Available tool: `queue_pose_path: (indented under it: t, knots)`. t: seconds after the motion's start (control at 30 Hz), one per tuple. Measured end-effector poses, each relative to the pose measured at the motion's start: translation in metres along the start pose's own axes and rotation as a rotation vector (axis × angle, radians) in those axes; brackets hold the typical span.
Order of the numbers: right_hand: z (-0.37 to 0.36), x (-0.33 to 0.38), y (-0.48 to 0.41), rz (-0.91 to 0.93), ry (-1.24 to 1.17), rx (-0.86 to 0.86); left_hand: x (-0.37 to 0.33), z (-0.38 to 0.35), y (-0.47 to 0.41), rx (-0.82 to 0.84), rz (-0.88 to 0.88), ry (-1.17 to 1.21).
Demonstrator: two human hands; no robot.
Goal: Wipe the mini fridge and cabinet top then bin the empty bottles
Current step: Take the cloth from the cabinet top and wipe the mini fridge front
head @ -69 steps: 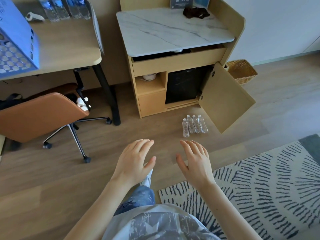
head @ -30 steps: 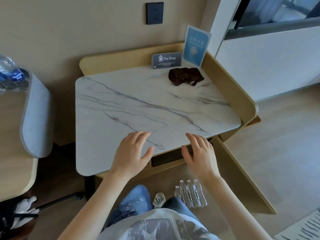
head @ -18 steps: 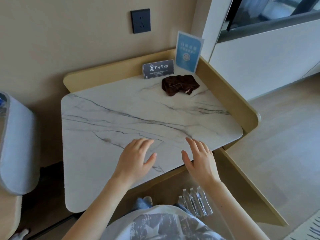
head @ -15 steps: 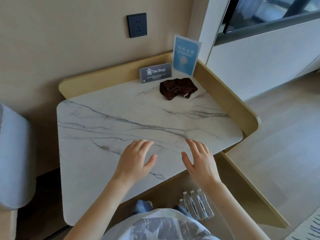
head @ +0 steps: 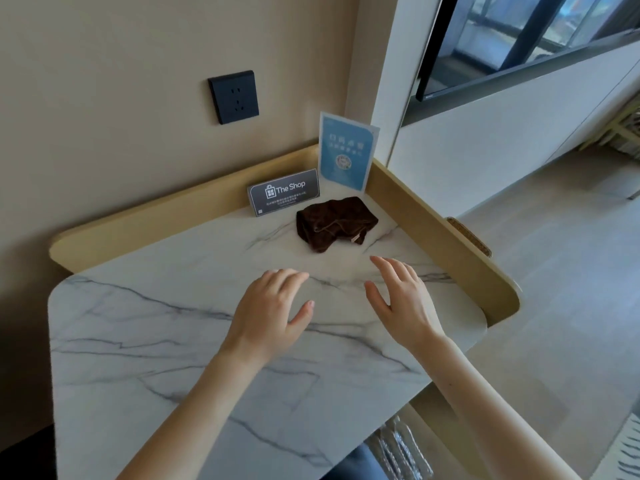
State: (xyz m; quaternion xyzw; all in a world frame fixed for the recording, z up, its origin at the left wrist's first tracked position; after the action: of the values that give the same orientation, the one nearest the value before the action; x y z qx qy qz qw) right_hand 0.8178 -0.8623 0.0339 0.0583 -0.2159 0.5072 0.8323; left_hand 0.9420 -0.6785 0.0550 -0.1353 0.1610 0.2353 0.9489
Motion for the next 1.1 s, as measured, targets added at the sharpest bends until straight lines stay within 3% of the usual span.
queue_pose_path:
  t: [0.53,0.73,1.0,1.1]
  knots:
    - [-0.076,-0.101,-0.222,0.015,-0.096,0.192,0.053,-0.062,-0.141,0.009,0.194,-0.023]
    - [-0.109,-0.117,-0.254,0.007,-0.139,0.291,0.069,-0.079,-0.142,0.03,0.239,0.002]
    - [-0.13,-0.127,-0.269,-0.04,-0.021,0.443,0.075,-0.09,-0.136,0.022,0.248,0.039]
    - [-0.129,-0.128,-0.271,-0.055,-0.099,0.443,0.074,-0.092,-0.135,0.019,0.238,0.041]
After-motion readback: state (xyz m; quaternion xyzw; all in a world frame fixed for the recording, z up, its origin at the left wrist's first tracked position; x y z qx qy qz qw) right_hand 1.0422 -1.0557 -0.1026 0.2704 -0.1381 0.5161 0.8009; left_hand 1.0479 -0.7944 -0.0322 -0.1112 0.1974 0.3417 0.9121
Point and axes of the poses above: each hand's wrist, its own y-axis away from the middle knuckle, its own z-axis out of the back of the hand, x = y × z, the point moved 6 cm from there along -y, towards the middle knuckle, and after that the axes turned 4 degrees about x, right-handed, at the moved point
